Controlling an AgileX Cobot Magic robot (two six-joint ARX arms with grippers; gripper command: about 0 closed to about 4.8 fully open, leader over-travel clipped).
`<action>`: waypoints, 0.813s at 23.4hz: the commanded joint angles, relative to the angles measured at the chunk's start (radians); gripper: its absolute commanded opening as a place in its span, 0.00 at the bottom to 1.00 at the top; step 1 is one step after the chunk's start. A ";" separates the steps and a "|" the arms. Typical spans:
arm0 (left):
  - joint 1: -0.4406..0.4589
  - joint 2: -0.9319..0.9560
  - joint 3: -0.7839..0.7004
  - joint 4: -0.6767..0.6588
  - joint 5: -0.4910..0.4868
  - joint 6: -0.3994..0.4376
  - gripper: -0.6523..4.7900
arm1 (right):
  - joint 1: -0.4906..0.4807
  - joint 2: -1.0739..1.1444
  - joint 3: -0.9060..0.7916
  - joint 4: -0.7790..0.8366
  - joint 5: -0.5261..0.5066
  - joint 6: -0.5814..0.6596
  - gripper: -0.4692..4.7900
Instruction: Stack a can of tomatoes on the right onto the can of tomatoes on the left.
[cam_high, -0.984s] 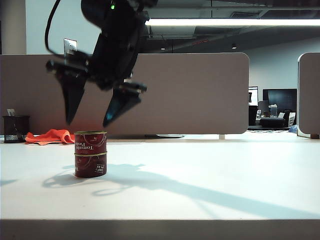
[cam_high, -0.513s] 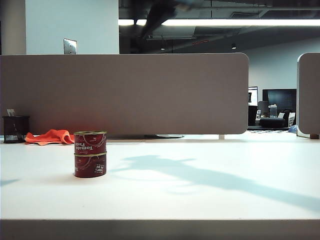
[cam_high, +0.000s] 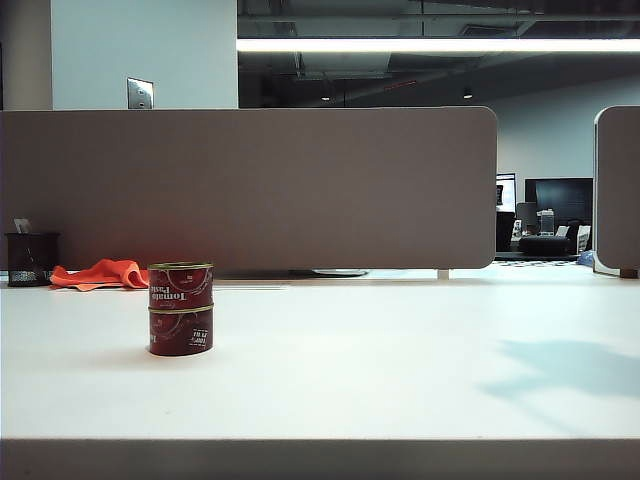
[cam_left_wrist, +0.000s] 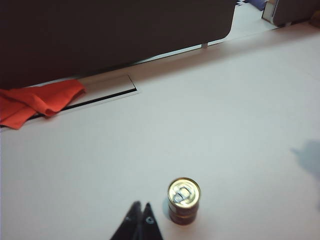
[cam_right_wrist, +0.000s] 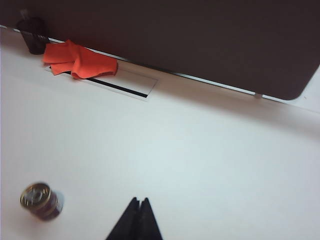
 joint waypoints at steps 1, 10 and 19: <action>-0.001 -0.097 -0.038 -0.049 0.016 -0.016 0.11 | 0.002 -0.170 -0.150 0.019 0.006 -0.002 0.07; 0.001 -0.360 -0.181 -0.059 0.005 -0.009 0.11 | 0.002 -0.778 -0.638 0.132 0.182 0.031 0.07; 0.000 -0.357 -0.527 0.449 0.010 -0.008 0.11 | 0.003 -0.932 -1.043 0.533 0.129 -0.018 0.07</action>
